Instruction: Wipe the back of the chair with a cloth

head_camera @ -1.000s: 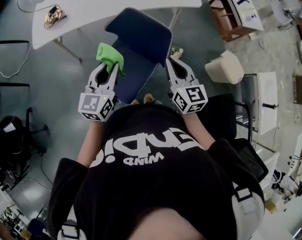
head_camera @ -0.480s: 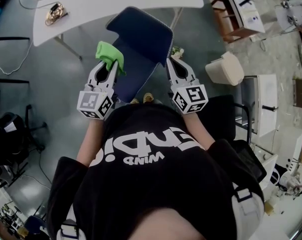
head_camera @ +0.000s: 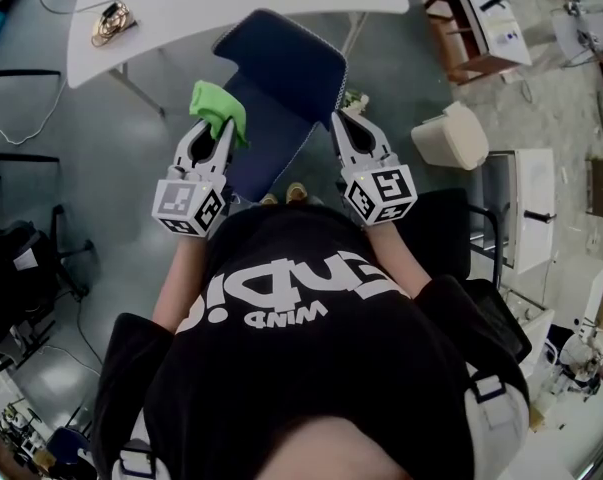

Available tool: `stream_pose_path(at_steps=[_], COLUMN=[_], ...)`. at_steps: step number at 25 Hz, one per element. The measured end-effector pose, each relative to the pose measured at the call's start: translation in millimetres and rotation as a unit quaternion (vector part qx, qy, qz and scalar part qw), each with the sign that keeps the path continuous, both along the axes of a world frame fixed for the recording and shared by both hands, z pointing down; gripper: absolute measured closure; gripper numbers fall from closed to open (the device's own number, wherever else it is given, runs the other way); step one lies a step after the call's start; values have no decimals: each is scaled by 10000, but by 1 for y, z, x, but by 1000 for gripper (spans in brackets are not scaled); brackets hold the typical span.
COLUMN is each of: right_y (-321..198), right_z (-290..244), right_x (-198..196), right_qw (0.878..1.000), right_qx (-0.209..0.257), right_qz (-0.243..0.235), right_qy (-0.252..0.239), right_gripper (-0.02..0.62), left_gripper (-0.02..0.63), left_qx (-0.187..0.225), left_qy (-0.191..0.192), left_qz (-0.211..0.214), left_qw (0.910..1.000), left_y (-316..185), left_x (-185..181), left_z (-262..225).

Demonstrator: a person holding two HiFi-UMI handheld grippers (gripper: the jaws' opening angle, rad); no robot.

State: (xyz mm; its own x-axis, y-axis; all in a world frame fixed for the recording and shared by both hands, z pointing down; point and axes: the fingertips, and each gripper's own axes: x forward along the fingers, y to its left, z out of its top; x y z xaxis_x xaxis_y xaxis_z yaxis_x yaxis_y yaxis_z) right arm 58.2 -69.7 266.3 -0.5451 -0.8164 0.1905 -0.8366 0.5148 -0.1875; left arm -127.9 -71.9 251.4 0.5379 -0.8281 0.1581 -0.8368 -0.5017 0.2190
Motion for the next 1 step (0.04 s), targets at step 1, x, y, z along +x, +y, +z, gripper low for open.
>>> stream_pose_path(at_steps=[1], right_y=[0], right_z=[-1], right_x=[0], right_qw=[10000], right_qx=[9], right_qz=[-11], right_qy=[1], right_gripper=[598], left_gripper=[543], left_qx=[-5], left_qy=[-2], left_qz=[-5], left_qw=[10000], left_y=[0], left_x=[-1], left_z=[0])
